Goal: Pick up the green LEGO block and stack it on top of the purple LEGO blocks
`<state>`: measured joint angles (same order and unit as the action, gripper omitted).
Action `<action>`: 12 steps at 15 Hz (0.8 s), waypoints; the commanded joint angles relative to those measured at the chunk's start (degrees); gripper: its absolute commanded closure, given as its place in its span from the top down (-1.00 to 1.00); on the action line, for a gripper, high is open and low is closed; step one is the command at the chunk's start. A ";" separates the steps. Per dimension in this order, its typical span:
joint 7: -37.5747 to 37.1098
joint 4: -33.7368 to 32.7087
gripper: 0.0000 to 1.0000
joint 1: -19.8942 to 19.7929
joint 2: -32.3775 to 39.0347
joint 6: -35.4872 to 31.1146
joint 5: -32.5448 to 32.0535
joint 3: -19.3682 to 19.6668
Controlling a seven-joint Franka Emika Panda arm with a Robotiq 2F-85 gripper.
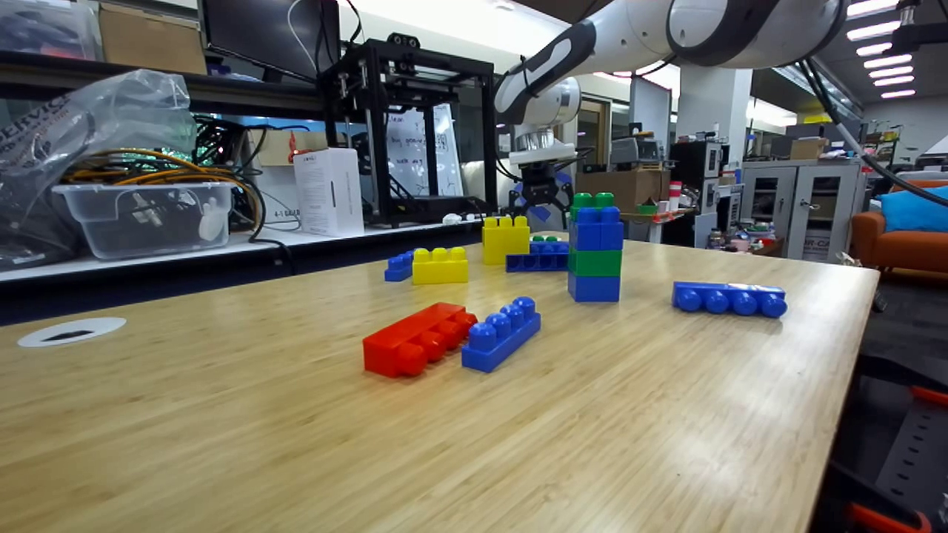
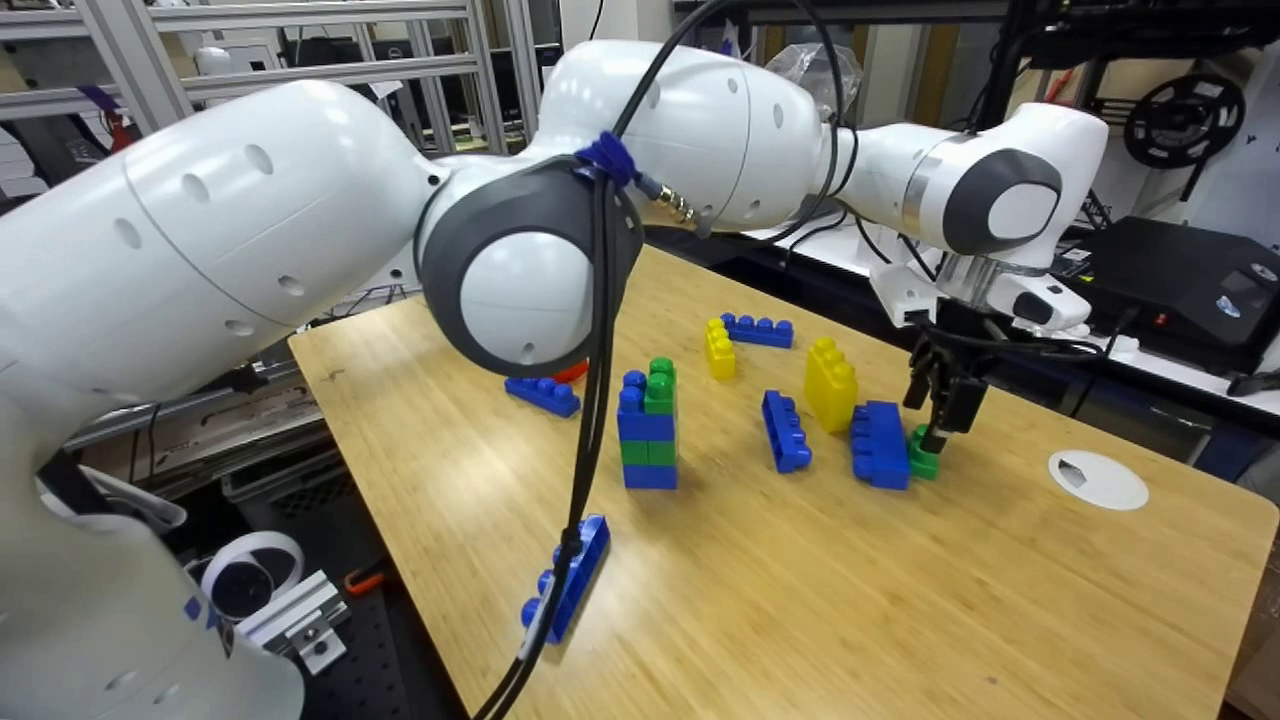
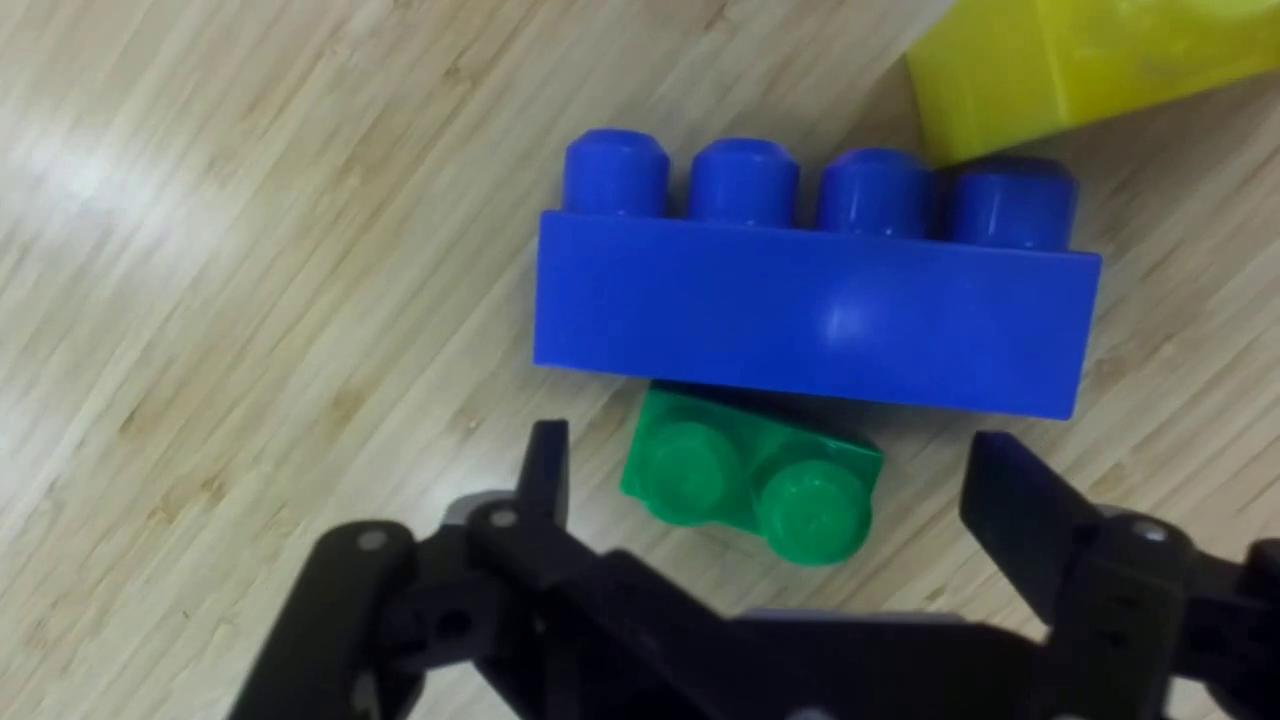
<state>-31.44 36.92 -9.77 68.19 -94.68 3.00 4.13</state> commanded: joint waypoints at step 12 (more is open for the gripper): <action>-7.45 2.18 1.00 -1.24 0.80 -8.24 3.54 -0.61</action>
<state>-37.92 37.18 -10.39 69.98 -101.07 5.40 3.99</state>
